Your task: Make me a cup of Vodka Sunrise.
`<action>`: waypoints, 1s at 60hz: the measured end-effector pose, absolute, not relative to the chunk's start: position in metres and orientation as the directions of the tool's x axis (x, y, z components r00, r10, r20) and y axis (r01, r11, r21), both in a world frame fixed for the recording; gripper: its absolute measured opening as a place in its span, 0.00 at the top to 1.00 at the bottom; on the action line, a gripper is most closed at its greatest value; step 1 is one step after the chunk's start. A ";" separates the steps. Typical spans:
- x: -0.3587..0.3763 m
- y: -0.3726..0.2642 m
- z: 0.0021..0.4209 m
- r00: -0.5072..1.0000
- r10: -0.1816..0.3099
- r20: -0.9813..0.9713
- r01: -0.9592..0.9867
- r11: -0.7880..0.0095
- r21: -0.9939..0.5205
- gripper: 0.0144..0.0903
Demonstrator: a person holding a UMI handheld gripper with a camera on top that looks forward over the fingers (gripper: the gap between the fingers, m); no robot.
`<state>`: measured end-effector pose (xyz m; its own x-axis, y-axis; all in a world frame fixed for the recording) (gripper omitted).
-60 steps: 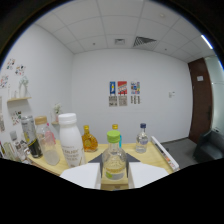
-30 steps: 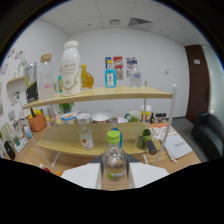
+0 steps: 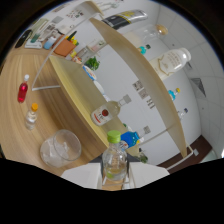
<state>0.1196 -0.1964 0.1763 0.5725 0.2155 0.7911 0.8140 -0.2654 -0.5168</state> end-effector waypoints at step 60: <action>0.090 -0.204 0.230 0.535 0.236 0.811 0.843 -0.083 -0.532 0.72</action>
